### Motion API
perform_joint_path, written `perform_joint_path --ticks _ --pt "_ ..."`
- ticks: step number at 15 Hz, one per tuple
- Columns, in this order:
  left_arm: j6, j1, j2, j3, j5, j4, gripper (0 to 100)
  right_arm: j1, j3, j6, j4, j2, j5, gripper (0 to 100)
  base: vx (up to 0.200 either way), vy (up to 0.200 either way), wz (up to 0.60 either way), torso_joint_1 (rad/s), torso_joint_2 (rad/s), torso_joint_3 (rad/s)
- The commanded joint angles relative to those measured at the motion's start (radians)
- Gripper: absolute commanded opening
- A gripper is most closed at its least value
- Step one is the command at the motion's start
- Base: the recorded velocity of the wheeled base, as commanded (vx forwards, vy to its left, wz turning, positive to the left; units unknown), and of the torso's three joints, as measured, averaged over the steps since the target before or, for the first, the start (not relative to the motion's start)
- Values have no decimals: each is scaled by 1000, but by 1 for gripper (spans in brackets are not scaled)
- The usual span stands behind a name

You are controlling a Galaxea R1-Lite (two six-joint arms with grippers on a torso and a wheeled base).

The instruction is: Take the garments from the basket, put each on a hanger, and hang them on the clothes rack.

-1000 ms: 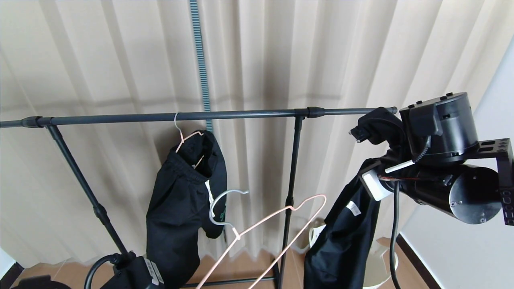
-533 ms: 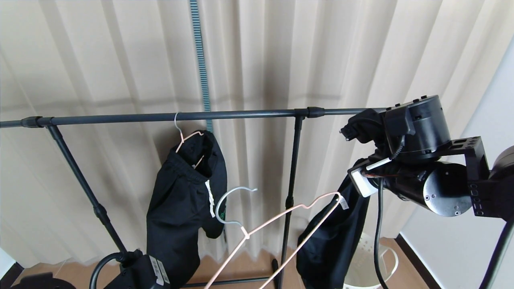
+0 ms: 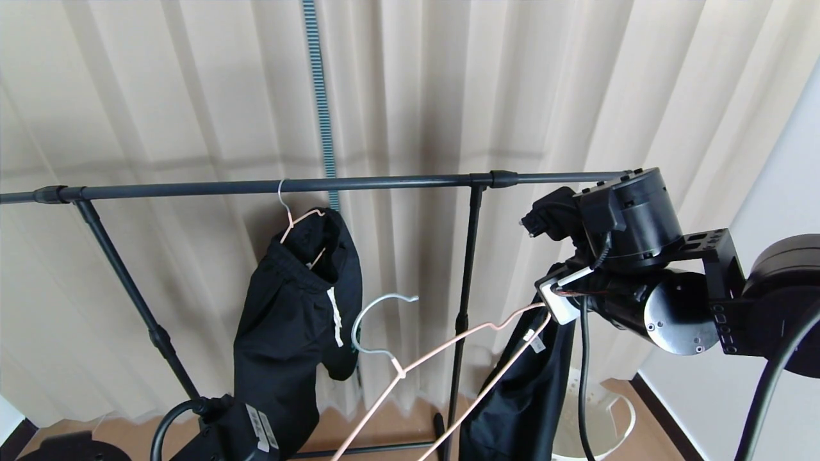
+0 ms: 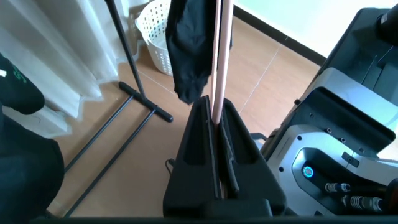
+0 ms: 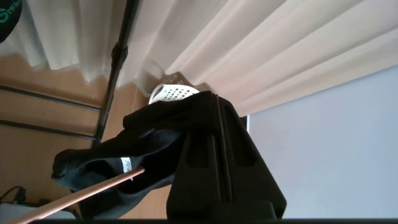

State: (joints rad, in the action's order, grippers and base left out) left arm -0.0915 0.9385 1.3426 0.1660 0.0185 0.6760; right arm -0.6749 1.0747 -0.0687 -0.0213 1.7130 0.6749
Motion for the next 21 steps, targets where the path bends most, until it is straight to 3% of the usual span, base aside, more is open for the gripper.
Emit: perform_joint_path --ticks 1,8,21 --pt "-2 0 26 1 0 16 0 -18 -4 6 -2 0 0 0 0 0 0 0 0 0" --pt "-7 -6 67 -3 -2 68 0 -81 -5 18 -3 -3 6 0 0 0 0 0 0 0" --pt "-8 -37 93 -6 -2 96 0 -316 -7 136 -5 4 0 0 0 0 0 0 0 0"
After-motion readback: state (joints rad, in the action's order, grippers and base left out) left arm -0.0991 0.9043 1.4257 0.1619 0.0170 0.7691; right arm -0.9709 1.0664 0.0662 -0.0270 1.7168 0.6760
